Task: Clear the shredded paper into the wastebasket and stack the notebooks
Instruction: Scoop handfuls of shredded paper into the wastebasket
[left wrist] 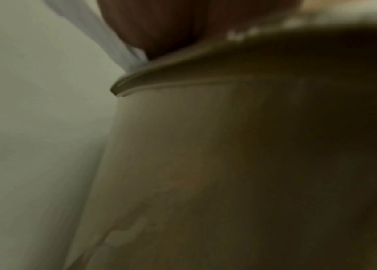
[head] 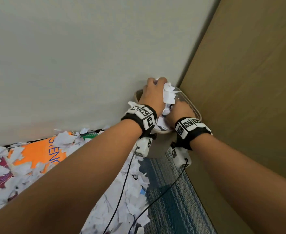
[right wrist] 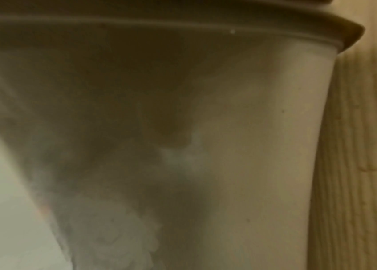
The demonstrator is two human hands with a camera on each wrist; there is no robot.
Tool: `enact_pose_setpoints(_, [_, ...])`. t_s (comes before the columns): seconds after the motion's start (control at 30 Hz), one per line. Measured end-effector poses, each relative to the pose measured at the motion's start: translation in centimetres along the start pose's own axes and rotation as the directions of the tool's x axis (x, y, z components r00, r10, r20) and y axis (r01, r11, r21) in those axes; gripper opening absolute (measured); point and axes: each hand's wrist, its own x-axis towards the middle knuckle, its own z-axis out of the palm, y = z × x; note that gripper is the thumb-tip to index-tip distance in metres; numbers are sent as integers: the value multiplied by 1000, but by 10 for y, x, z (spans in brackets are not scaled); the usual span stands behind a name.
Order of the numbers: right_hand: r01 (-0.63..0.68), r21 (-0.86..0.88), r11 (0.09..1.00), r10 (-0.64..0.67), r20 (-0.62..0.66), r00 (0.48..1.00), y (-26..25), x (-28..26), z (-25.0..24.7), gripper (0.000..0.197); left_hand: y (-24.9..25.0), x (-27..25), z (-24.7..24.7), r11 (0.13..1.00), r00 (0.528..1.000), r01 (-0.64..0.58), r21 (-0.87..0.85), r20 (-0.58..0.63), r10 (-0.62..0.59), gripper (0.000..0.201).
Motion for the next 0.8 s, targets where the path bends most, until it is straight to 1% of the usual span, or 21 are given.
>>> enact_pose_setpoints(0.1, [19,62,998,-19,9,1000,4,6,4,49,-2,-4,10,983,989,-24,184,145,-3,64])
enact_pose_setpoints(0.13, [6,85,996,-6,7,1000,6,6,3,52,-4,-4,13,968,983,-48,247,184,2,64])
enact_pose_setpoints(0.2, [-64,171,983,66,-7,998,7,1,-4,56,-6,-3,15,934,969,-107,342,244,22,56])
enact_pose_setpoints(0.23, [-100,208,973,103,-1,995,7,-1,-7,58,-8,-3,16,923,963,-129,364,268,29,55])
enact_pose_setpoints(0.3, [-120,291,949,124,5,992,10,1,-9,59,-11,-2,18,913,950,-148,379,310,25,64])
enact_pose_setpoints(0.4, [-61,398,915,89,-52,995,7,1,-12,52,-13,-5,21,885,940,-166,434,342,8,79])
enact_pose_setpoints(0.43, [-59,428,902,94,-60,994,6,0,-13,50,-12,-5,22,875,940,-171,453,342,7,79])
enact_pose_setpoints(0.5, [-56,455,889,100,-73,992,7,-2,-14,51,-12,-4,22,872,941,-181,456,337,19,73])
enact_pose_setpoints(0.57, [-50,481,875,112,-102,988,8,-6,-16,55,-8,-1,16,919,944,-153,363,328,27,66])
enact_pose_setpoints(0.63, [-41,497,867,125,-137,983,9,-7,-17,55,-6,1,9,975,959,-91,205,282,30,69])
enact_pose_setpoints(0.67, [-39,507,861,130,-144,981,9,-8,-17,52,-5,1,6,990,967,-65,123,251,33,71])
enact_pose_setpoints(0.73, [-44,535,844,142,-142,980,10,-10,-18,42,-8,2,1,998,980,-49,-31,191,54,72])
enact_pose_setpoints(0.8, [-31,566,824,140,-150,979,11,-12,-20,37,-11,1,-7,983,984,-52,-176,161,81,70])
